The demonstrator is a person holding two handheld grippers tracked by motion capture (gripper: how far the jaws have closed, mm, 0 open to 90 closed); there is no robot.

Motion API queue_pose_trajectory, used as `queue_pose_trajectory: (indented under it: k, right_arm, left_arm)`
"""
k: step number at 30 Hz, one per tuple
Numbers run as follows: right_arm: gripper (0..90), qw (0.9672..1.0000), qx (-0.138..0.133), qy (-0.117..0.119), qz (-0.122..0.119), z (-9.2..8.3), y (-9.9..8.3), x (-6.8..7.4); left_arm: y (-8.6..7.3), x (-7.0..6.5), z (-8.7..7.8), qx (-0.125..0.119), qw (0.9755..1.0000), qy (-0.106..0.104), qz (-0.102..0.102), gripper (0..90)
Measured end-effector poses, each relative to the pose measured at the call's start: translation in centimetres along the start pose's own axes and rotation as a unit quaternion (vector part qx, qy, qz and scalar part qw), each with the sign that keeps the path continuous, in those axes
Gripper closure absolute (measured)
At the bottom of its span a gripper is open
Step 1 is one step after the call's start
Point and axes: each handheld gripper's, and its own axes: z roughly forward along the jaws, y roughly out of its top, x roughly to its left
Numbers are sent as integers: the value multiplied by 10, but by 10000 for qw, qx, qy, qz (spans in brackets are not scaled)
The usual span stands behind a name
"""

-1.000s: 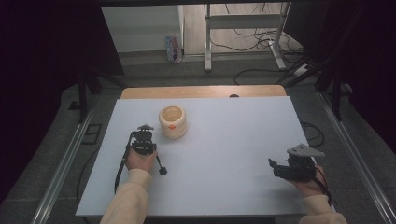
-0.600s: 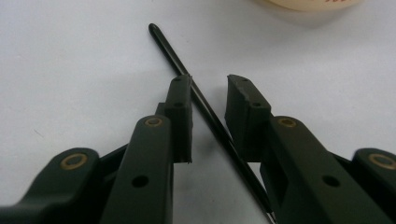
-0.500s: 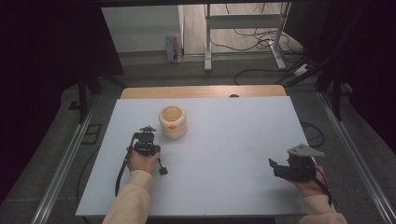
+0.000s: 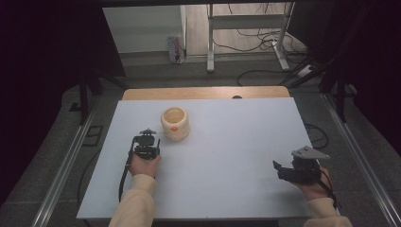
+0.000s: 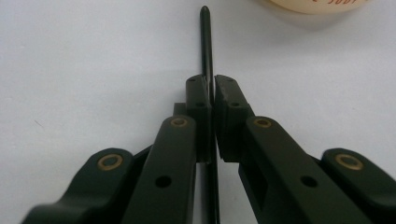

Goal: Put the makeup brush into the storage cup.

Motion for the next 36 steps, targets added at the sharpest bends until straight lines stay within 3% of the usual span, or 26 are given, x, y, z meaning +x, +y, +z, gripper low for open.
queue_pose_trajectory:
  k: [5, 7, 11, 14, 19, 21, 27, 36]
  right_arm:
    - [189, 10000, -2, -10, -3, 0, 0, 0]
    - [189, 10000, -7, -11, 0, 0, 0, 0]
    - [188, 10000, -5, -18, -3, 0, 0, 0]
    - [188, 10000, -2, -20, -23, 1, 1, 0]
    - [188, 10000, -6, -19, -38, 1, 1, 2]
    - [188, 10000, -8, -22, -30, 0, 1, 2]
    - [188, 10000, -16, -23, -14, 0, 1, 1]
    - [188, 10000, -6, 8, -25, 0, 1, 3]
  left_arm:
    - [1, 5, -2, 73, 10000, -31, 30, 857]
    - [-2, 15, -6, 72, 10000, -14, 42, 857]
    - [-5, 25, -14, -69, 9999, -116, -12, 857]
    - [-7, 33, -29, -308, 9991, -302, -22, 857]
    - [-5, 34, -47, -578, 9972, -469, 60, 857]
    - [-3, 34, -60, -809, 9944, -664, 118, 857]
    - [1, 34, -79, -1014, 9915, -763, 296, 857]
    - [1, 32, -83, -1055, 9892, -957, 359, 857]
